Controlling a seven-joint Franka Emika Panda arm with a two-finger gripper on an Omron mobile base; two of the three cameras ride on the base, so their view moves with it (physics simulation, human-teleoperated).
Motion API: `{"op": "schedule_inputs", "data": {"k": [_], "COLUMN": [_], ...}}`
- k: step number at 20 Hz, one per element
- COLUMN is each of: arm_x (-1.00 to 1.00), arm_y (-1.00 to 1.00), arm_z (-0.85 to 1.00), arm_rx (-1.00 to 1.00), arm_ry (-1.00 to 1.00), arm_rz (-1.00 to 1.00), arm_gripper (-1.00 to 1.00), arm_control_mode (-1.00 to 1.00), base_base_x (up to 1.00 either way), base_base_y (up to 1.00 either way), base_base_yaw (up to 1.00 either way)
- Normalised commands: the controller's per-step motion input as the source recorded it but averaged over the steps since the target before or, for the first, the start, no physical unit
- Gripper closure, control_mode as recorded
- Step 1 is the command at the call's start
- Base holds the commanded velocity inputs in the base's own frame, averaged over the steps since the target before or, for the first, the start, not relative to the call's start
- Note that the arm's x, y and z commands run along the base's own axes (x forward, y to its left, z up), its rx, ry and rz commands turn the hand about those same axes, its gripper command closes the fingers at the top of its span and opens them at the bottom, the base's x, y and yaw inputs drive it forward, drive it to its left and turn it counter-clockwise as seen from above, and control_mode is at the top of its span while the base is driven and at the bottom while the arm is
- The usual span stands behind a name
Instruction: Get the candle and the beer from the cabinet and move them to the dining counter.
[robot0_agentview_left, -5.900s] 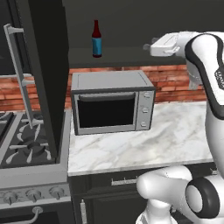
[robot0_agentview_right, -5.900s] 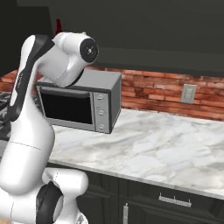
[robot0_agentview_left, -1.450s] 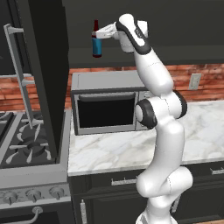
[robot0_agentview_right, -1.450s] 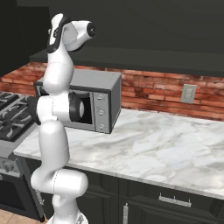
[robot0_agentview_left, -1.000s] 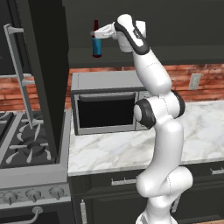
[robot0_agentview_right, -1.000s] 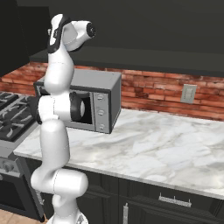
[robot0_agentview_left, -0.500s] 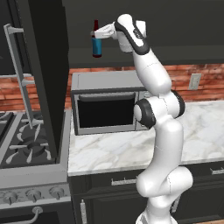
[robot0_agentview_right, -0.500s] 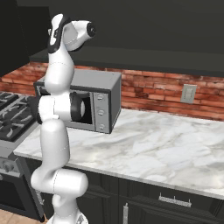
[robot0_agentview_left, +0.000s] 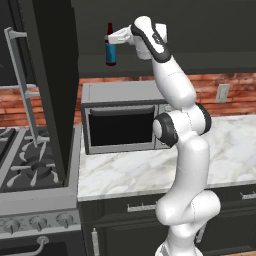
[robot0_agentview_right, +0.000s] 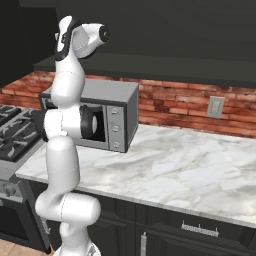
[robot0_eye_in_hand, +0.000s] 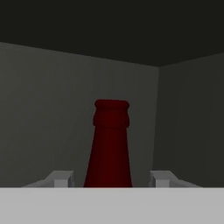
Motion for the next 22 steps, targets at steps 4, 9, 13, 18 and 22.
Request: {"op": "schedule_inputs", "data": {"k": [4,9,13,18,22], "arm_x": [0.0,0.0,0.0,0.0,0.0], "arm_y": [0.0,0.0,0.0,0.0,0.0], "arm_z": [0.0,0.0,0.0,0.0,0.0], "arm_rx": [0.0,0.0,0.0,0.0,0.0], "arm_ry": [0.0,0.0,0.0,0.0,0.0], "arm_rz": [0.0,0.0,0.0,0.0,0.0], "arm_gripper": [1.0,1.0,1.0,1.0,1.0], "arm_control_mode": [-1.0,-1.0,-1.0,-1.0,-1.0], "base_base_x": [0.0,0.0,0.0,0.0,0.0], "base_base_y": [0.0,0.0,0.0,0.0,0.0], "base_base_yaw": [0.0,0.0,0.0,0.0,0.0]}}
